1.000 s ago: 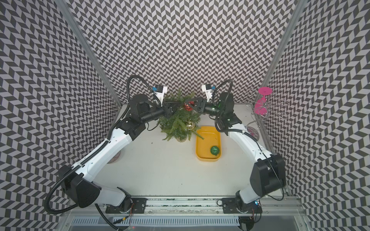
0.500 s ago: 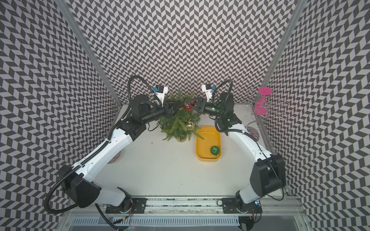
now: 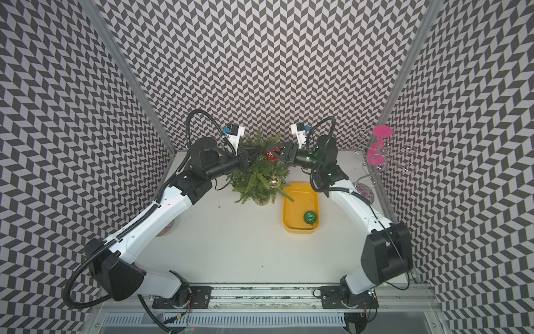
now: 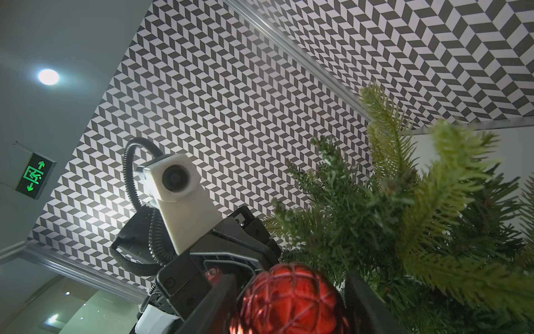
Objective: Decorate the small christmas tree with ornaments
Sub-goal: Hang an ornament on the christmas tree.
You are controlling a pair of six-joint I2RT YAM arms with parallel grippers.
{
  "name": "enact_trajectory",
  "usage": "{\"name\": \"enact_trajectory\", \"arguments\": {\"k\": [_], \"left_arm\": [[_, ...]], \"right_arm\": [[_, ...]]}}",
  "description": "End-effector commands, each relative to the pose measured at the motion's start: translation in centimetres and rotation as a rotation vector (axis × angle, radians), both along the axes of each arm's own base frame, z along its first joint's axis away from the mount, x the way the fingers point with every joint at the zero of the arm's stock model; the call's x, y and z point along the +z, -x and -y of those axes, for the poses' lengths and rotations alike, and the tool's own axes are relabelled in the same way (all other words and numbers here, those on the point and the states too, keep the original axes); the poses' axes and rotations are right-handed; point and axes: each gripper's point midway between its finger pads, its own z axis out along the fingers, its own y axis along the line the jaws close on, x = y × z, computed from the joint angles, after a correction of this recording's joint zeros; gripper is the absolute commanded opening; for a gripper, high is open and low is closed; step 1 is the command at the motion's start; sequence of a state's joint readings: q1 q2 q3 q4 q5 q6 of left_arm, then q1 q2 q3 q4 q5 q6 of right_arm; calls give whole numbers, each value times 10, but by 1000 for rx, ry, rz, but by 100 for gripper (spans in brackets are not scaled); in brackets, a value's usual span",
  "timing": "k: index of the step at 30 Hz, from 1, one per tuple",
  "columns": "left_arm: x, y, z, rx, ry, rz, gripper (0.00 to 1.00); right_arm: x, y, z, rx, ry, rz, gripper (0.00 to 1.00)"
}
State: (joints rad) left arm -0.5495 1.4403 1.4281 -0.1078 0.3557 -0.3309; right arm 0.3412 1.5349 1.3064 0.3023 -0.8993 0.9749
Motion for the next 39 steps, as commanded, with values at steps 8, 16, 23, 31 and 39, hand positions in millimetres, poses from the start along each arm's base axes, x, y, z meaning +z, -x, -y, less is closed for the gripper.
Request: {"name": "enact_trajectory", "arguments": {"k": [8,16,23,31,39], "left_arm": [[7,-3,-4,22,-10,1,0],[7,-2,-5,23,-7,-4,0],[13,6,-8,16,18,2,35],[21,19,-12,-2,33,4,52],[33,43,-25,-32,49,11,60]], "right_arm": [[14,22,3,25,-30,58,70],[10,34,7,31,-20,58,71],[10,43,16,-15,44,87,71],[6,55,30,-76,119,109,70],[-22,63,59,-191,259,62,69]]}}
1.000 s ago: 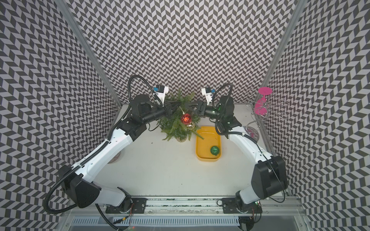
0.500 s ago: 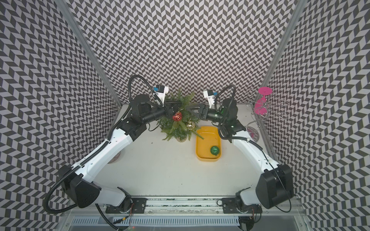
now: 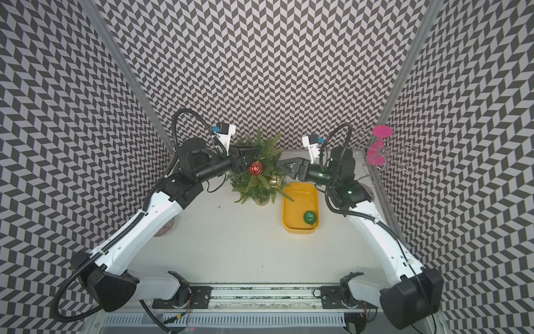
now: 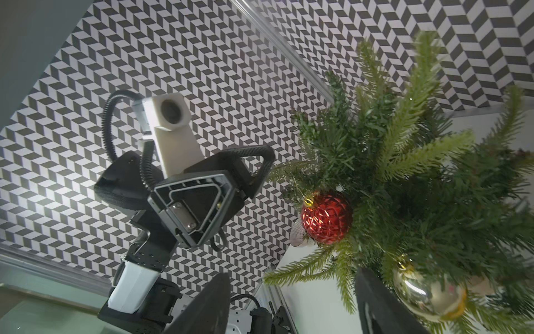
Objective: Decorate the small christmas tree with ornaments
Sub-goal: Hang an ornament on the christmas tree, then pick up an ornament from the container.
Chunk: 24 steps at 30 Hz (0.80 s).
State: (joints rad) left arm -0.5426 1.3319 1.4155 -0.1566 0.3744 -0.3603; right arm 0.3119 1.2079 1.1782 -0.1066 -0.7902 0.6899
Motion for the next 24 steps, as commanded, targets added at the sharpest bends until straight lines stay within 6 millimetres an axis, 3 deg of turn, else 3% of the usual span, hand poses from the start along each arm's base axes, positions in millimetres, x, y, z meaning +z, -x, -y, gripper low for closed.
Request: {"name": "enact_trajectory", "arguments": {"k": [1,11,16,24], "left_arm": [[4,19,-9,-29,6,-5,61],[-34,66,-48,-8,-12,-62,64],[-72,86,-64,16,-30,-113,64],[-139,103,-79,54,-99,-218,64]], "right_arm": [[-22,2,17,-81,104,-14,69],[-95,5,62,-278,382,-147,67],[-140,7,81,-342,521,-237,66],[-198,16,86,-363,691,-349,65]]}}
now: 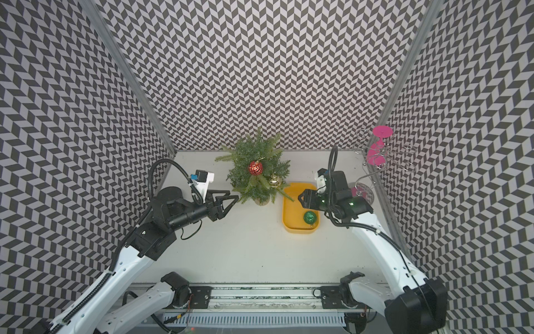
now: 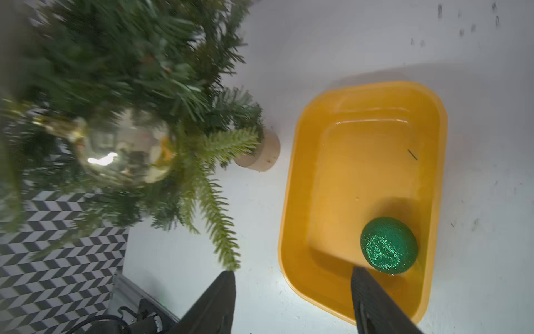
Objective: Decorate the small christmas tree with ornaments
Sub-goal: Pick up an ornament from the container.
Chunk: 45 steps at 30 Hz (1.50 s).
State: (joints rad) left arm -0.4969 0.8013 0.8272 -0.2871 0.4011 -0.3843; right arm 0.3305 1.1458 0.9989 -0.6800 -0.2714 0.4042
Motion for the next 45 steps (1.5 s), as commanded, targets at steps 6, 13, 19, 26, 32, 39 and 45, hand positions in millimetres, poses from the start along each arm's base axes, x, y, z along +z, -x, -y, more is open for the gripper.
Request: {"name": "enact_trajectory", "arguments": {"k": [6,13,19,26,32,39,45], "left_arm": [[-51,4,-9,32,-55,-90,64],[-73,6,-7,36,-36,-152,64],[-86,6,-7,39,-36,-179,64],[-96,6,-5,39,-33,-203,64],[-97,6,-4,40,-28,-214,64],[-97,6,-3,40,-21,-214,64],[-98,6,-4,43,-24,-217,63]], "right_arm": [[-53,2,4,-19,211,-99,63],[-80,4,7,-28,333,-134,64],[-96,4,14,-43,415,-141,67],[-111,2,16,-50,452,-148,69],[-124,-3,18,-53,492,-151,70],[-137,-11,16,-53,516,-149,71],[-146,-14,15,-50,533,-155,70]]}}
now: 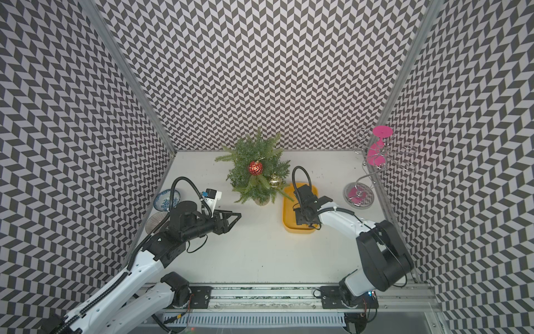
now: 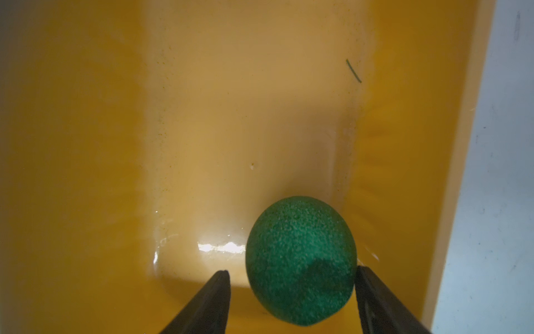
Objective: Decorate the small christmas tree with ornaments
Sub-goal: Pick up an ornament from the container.
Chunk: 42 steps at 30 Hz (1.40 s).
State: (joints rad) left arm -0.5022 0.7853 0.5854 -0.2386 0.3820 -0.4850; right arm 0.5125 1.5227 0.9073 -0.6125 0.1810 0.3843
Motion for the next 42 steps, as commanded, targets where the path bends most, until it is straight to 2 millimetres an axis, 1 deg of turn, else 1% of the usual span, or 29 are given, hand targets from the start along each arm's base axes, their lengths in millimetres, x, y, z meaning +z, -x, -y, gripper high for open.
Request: {"name": "enact_trajectory", "arguments": {"k": [1,7,14,19,23,29,31,34,37,42], "left_arm": [[1,0,1,-1,9,13,63],[0,-1,2,0,8,13,63],[-1,-3,3,-3,6,9,63],[-1,-3,3,-1,5,8,62],[-2,-4,3,-1,4,6,62],[-1,-5,4,-2,4,8,62],[-2,-6,4,-3,2,7,62],[0,-6,4,-2,2,12,62],[2,-7,5,-3,3,16,62],[10,-10,6,1,16,29,60]], "right_arm": [[-1,-9,-2,0,9,43,70],[-7,-12,-3,-1,13,48,71],[-6,-17,-12,12,-28,54,73],[-11,-18,-13,14,-22,47,73],[-12,-22,-14,13,-22,49,71],[-10,-24,-16,18,-27,54,63],[-9,-24,-16,18,-26,54,62],[-5,-25,-16,18,-28,63,61],[3,-26,-16,18,-36,76,61],[33,-28,-19,19,-72,125,61]]}}
